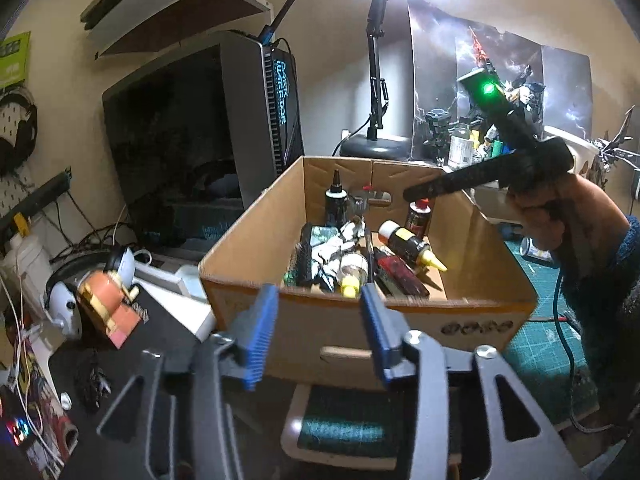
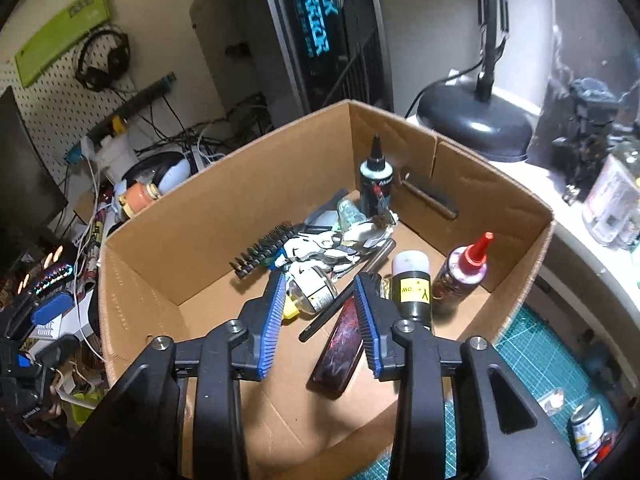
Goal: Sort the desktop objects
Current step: 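Open the right gripper over the box while the left gripper releases the pliers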
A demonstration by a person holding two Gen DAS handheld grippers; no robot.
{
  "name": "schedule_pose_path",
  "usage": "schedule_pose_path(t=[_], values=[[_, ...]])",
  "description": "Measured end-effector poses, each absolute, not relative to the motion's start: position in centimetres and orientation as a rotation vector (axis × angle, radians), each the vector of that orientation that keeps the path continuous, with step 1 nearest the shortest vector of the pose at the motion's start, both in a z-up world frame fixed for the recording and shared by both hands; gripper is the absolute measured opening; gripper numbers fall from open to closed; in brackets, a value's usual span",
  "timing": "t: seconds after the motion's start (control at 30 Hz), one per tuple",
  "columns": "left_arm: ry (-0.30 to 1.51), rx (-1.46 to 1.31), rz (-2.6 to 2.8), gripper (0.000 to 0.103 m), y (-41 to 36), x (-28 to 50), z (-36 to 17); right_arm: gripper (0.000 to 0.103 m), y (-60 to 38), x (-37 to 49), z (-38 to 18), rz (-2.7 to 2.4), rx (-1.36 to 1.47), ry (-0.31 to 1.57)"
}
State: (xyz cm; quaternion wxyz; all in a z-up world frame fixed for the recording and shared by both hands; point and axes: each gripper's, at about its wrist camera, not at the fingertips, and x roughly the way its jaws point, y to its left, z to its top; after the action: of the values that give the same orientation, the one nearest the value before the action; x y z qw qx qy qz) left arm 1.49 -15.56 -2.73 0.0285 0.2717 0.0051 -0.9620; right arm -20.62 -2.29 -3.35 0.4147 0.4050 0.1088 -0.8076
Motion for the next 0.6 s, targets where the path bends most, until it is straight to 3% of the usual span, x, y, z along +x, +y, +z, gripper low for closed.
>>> schedule_pose_path(t=[0.1,0.37,0.53,0.6], values=[[0.066,0.832,-2.963,0.071,-15.1,4.1,-3.9,0.039,-1.3,-19.2,-2.4,-2.032,0.975,0.265],[0.27,0.859,-2.91,0.071,-12.7,13.5,-14.7,0.041,0.5,-15.7,-0.6,-2.028,0.888,0.275],[0.241,1.116,-2.851,0.071,-10.4,12.7,-22.5,0.041,1.0,-14.7,-0.2,-2.02,0.87,0.26],[0.24,1.208,-2.819,0.057,-9.9,11.6,-24.6,0.041,0.9,-14.5,-0.4,-2.015,0.873,0.259]])
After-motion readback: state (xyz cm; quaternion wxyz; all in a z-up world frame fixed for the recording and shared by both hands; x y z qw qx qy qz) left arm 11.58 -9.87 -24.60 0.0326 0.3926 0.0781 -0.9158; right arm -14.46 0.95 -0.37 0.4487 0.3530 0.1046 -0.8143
